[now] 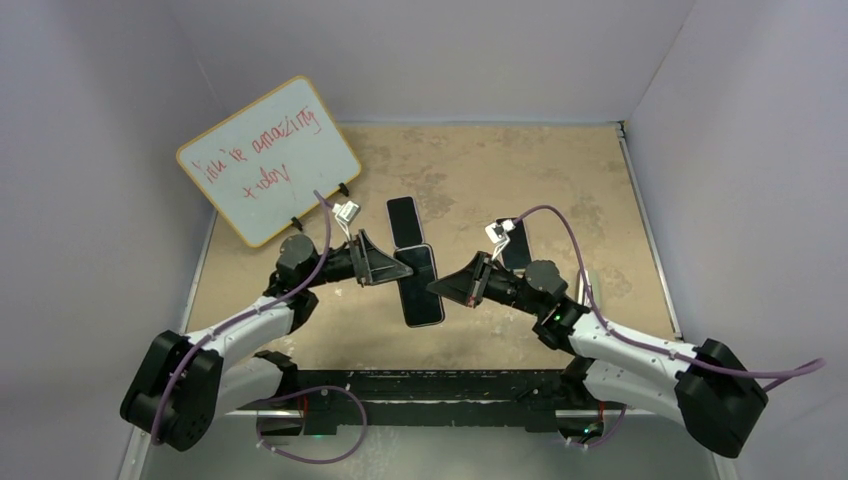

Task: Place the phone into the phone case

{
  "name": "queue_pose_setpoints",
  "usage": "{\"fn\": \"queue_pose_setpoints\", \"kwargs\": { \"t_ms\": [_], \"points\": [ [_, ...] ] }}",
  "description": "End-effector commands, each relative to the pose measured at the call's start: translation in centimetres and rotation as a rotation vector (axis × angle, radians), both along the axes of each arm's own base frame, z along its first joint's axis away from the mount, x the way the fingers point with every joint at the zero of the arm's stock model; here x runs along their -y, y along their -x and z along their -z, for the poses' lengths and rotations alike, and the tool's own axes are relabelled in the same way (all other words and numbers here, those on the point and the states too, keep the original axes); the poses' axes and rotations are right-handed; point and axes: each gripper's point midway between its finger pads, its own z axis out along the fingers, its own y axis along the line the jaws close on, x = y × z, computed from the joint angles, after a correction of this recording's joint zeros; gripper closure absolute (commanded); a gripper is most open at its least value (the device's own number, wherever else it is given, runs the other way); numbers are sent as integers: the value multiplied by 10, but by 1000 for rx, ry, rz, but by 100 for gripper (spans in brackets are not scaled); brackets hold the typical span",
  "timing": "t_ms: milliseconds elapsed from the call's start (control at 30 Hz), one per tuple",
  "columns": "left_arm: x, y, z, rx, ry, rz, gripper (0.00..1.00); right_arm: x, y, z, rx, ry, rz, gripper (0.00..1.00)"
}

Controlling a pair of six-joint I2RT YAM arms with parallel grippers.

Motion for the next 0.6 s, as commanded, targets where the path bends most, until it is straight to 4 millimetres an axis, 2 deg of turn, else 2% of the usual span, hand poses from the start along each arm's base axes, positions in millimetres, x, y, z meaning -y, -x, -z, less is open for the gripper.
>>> {"fn": "queue_pose_setpoints", "kwargs": {
  "t_ms": [0,67,167,233,300,467,567],
  "points": [
    [3,6,-12,38,65,23,42,-4,2,-37,86,-110,-22,100],
    [8,10,-9,29,69,34,51,-5,0,-36,81,-110,-22,100],
    [14,15,-8,21,82,55,70,-7,-2,-33,72,-105,-22,100],
    [15,17,-10,21,98,63,86,-8,-2,-29,66,-89,-27,89],
    [15,17,-13,25,111,65,100,-7,1,-22,60,-71,-39,71],
    [16,15,-22,48,133,70,100,2,11,5,36,2,-46,32],
    [17,15,-31,86,148,78,100,7,20,17,27,41,-72,20]
  ]
}}
